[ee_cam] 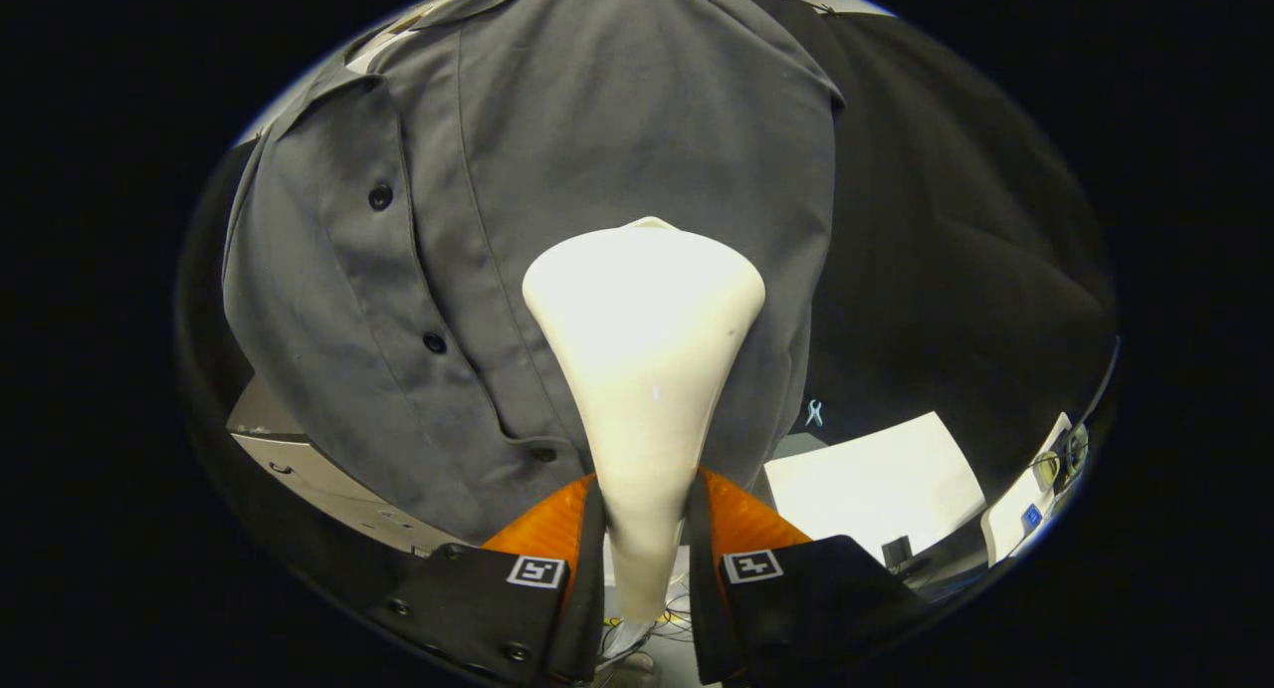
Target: Iron the clothes twice with a garment steamer, once on the left side and once on the right side.
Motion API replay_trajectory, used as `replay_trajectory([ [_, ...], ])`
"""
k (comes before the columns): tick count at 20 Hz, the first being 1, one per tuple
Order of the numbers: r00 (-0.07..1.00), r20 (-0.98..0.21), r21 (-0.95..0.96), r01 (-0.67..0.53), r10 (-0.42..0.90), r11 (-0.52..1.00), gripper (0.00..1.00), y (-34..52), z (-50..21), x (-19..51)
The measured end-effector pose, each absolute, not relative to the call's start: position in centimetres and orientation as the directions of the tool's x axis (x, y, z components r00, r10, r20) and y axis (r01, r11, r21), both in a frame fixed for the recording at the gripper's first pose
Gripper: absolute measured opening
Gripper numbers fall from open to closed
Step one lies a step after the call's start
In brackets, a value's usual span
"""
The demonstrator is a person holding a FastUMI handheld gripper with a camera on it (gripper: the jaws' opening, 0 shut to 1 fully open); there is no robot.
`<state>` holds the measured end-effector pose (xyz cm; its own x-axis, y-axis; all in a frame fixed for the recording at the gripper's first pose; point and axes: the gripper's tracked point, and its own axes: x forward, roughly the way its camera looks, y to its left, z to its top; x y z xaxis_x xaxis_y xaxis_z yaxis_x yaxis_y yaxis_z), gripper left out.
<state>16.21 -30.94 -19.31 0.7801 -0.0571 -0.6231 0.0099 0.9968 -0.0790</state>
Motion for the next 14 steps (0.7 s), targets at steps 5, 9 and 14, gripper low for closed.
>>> replay_trajectory([
  [5, 0.746, -0.663, -0.075, 0.017, -0.063, 0.997, 0.44, -32.3, -22.5, 15.1],
  [9, 0.717, -0.693, -0.076, 0.022, -0.069, 0.997, 0.44, -33.0, -24.7, 14.6],
  [14, 0.68, -0.731, -0.06, 0.029, -0.064, 0.998, 0.44, -34.1, -28.3, 13.9],
])
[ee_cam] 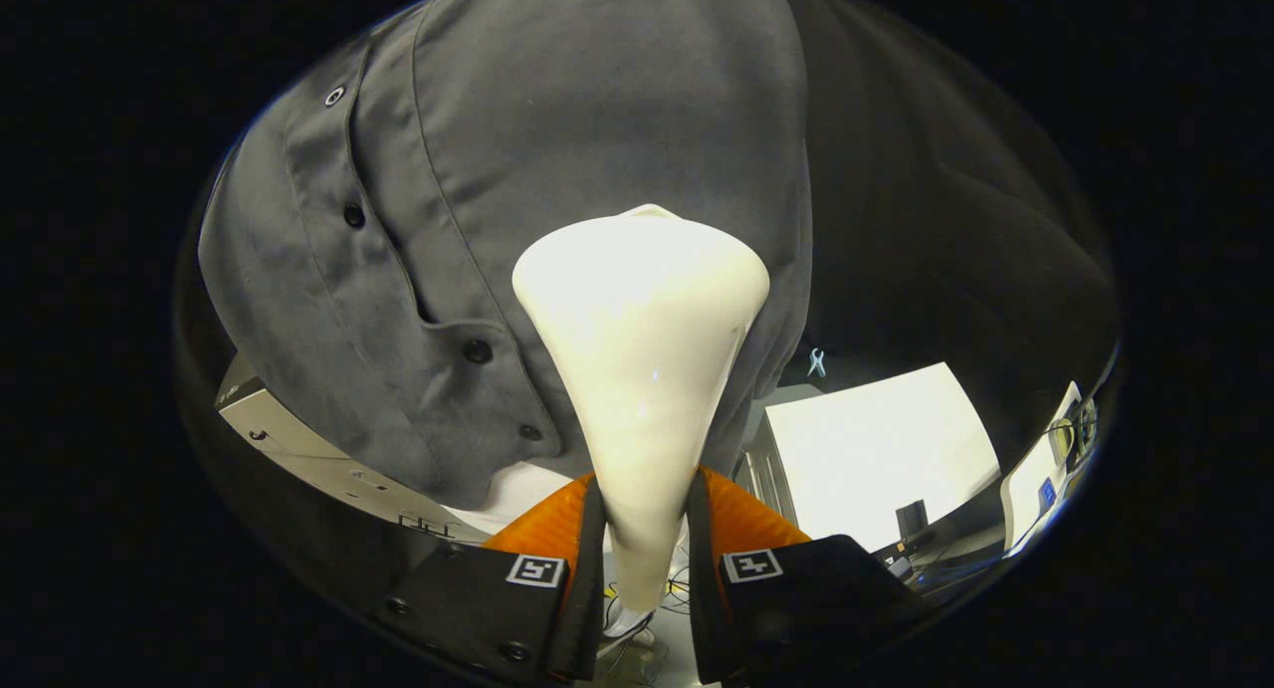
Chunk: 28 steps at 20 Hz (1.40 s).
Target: Iron the clothes twice with a garment steamer, once on the left side and once on the right side.
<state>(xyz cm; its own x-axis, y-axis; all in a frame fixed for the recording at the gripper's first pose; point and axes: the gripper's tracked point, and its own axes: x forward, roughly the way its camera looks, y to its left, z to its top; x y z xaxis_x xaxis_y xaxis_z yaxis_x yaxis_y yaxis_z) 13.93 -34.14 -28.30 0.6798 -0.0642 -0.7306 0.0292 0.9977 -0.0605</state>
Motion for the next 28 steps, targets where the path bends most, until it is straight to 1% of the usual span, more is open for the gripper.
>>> replay_trajectory([
  [8, 0.619, -0.783, -0.042, 0.042, -0.059, 0.998, 0.44, -35.9, -34.0, 12.7],
  [19, 0.56, -0.825, -0.045, 0.072, -0.078, 0.996, 0.44, -37.5, -38.2, 10.3],
  [23, 0.562, -0.823, -0.04, 0.077, -0.077, 0.996, 0.44, -36.9, -38.3, 9.1],
  [28, 0.597, -0.799, -0.032, 0.084, -0.076, 0.996, 0.44, -35.1, -36.1, 7.8],
])
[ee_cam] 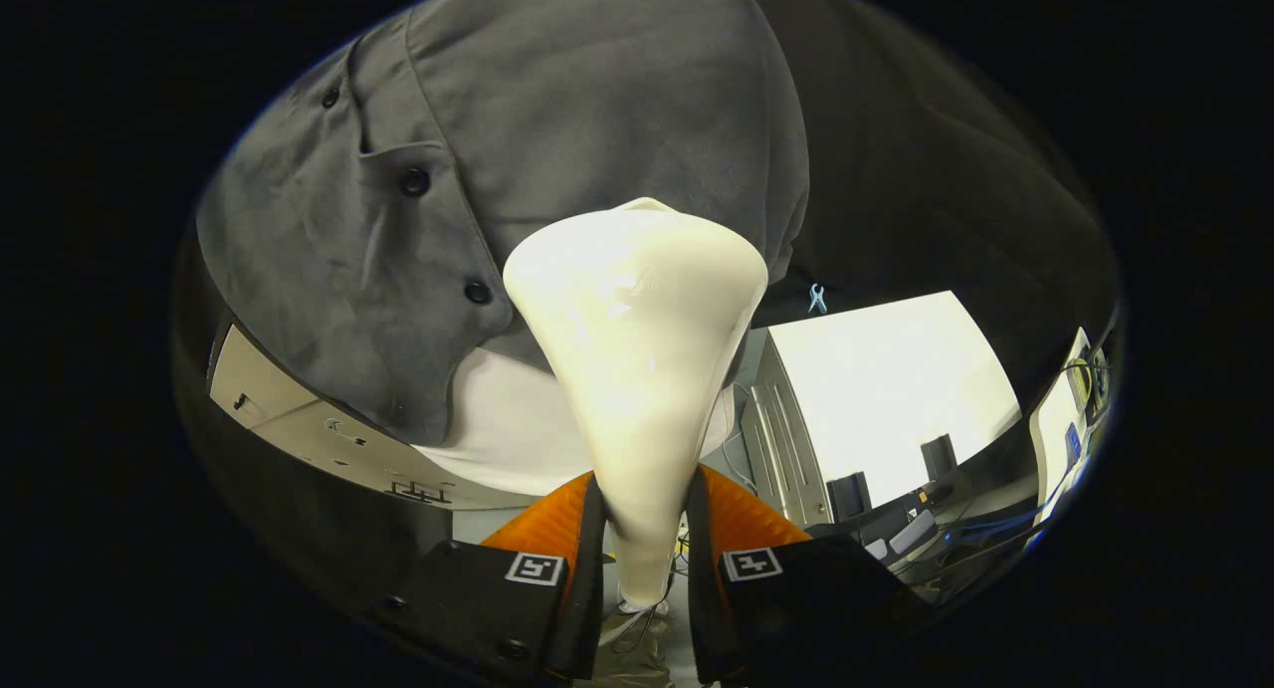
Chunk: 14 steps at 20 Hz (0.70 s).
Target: Iron the clothes twice with a garment steamer, once on the left side and once on the right side.
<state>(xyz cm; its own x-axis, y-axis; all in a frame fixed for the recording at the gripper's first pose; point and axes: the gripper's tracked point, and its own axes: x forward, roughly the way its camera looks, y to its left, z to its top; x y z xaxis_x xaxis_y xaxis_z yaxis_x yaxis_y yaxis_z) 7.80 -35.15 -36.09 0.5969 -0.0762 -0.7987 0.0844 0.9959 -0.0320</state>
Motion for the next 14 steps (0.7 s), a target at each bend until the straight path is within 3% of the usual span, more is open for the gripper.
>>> replay_trajectory([
  [7, 0.724, -0.686, 0.001, 0.102, -0.074, 0.995, 0.44, -29.0, -27.1, 6.2],
  [14, 0.893, -0.442, 0.0, 0.096, -0.086, 0.995, 0.44, -20.3, -12.3, 3.4],
])
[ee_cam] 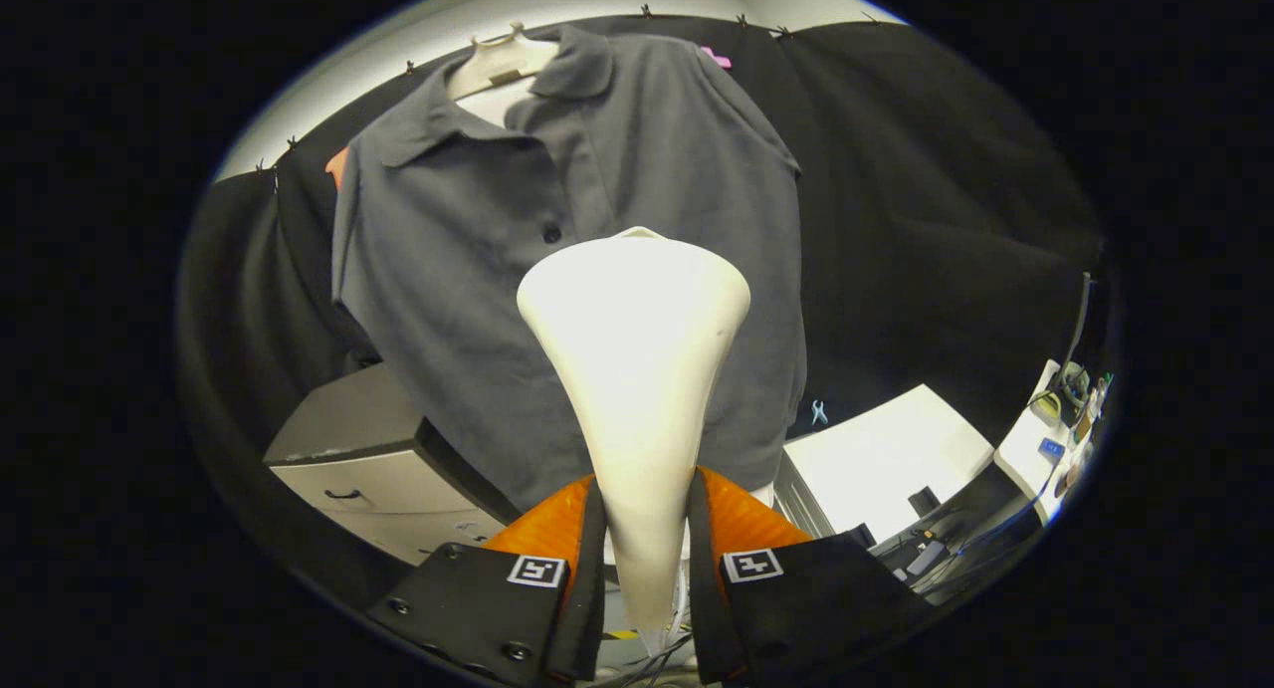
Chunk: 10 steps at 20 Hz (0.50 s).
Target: Iron the clothes twice with a garment steamer, once on the left side and once on the right side.
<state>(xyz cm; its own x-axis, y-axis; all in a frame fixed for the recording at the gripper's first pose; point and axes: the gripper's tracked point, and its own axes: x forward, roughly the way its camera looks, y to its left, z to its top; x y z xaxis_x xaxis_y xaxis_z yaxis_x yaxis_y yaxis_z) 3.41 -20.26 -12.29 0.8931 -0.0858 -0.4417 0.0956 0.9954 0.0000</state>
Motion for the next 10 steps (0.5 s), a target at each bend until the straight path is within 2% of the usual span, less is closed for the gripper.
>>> replay_trajectory([
  [6, 0.97, -0.198, -0.01, 0.139, -0.138, 0.99, 0.44, -15.3, 0.5, -1.3],
  [10, 0.981, -0.071, -0.027, 0.179, -0.18, 0.984, 0.43, -13.9, 5.7, -3.5],
])
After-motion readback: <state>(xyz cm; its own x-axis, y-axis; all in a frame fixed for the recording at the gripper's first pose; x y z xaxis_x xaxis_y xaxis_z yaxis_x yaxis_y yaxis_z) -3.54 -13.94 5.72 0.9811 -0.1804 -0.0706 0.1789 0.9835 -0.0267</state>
